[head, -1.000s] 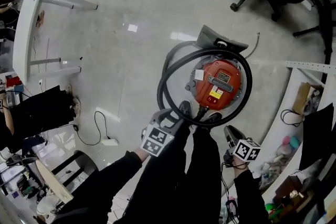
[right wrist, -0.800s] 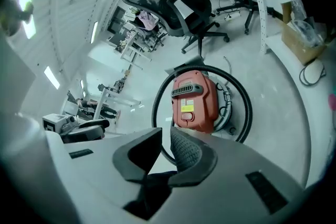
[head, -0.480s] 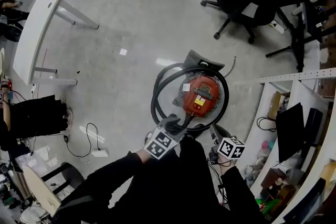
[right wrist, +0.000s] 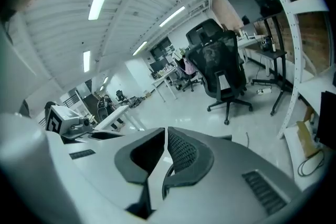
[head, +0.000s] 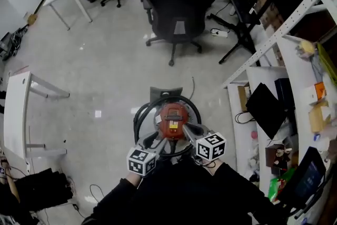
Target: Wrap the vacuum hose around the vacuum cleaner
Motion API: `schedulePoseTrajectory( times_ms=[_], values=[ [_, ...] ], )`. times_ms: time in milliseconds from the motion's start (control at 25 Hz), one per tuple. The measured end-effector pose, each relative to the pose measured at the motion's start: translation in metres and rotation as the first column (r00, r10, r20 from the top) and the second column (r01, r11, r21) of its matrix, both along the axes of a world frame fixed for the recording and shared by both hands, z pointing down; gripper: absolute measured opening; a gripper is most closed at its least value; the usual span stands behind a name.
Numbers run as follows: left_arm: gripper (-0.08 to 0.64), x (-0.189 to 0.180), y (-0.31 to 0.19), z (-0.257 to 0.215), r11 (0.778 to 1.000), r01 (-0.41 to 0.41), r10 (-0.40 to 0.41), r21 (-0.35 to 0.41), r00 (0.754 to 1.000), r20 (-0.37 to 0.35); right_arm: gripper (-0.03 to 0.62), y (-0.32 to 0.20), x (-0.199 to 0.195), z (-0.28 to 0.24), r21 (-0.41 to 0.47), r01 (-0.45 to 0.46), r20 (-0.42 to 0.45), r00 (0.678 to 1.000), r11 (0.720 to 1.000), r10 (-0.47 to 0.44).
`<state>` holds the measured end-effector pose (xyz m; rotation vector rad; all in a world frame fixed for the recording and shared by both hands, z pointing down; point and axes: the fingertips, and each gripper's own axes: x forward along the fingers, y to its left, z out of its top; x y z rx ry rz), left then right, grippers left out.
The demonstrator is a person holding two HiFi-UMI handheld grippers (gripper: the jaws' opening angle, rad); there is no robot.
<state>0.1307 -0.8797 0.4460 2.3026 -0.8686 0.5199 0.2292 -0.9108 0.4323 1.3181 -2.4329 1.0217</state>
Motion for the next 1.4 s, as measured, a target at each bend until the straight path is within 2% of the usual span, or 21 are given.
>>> schedulePoseTrajectory(
  times_ms=[120,240,440,560,720,1080,1280,1400],
  values=[
    [0.184,0.007,-0.014,-0.026,0.998,-0.003,0.004,0.069,1.000,-0.011,0.031,-0.003,0.003,-0.032,0.065,-0.001,-0.006,1.000,0.998,0.001],
    [0.184,0.016,-0.026,-0.042,0.994,0.003,0.000,0.107,1.000,-0.026,0.031,-0.008,0.014,-0.049,0.123,0.012,-0.051,0.999,0.992,-0.006],
    [0.184,0.038,-0.039,-0.045,0.994,-0.002,0.007,0.113,0.999,-0.049,0.031,-0.016,0.050,-0.059,0.173,-0.045,-0.077,0.995,0.984,0.059],
    [0.184,0.043,-0.041,-0.044,0.994,0.012,-0.006,0.113,0.999,-0.050,0.031,-0.020,0.071,-0.066,0.201,-0.092,-0.073,0.991,0.975,0.108],
    [0.184,0.041,-0.048,-0.052,0.989,0.013,-0.007,0.150,0.999,-0.040,0.031,-0.024,0.087,-0.076,0.227,-0.126,-0.066,0.987,0.966,0.145],
    [0.184,0.035,-0.037,-0.044,0.993,0.062,-0.058,0.099,0.997,-0.050,0.031,-0.019,0.066,-0.059,0.177,-0.031,-0.076,0.996,0.984,0.045],
    [0.184,0.031,-0.038,-0.047,0.995,0.049,-0.040,0.085,0.994,-0.104,0.031,-0.016,0.050,-0.047,0.137,-0.015,-0.073,0.997,0.990,0.025],
    [0.184,0.025,-0.036,-0.048,0.995,0.050,-0.040,0.091,0.993,-0.107,0.031,-0.014,0.038,-0.042,0.120,0.011,-0.071,0.997,0.993,-0.002]
  ],
)
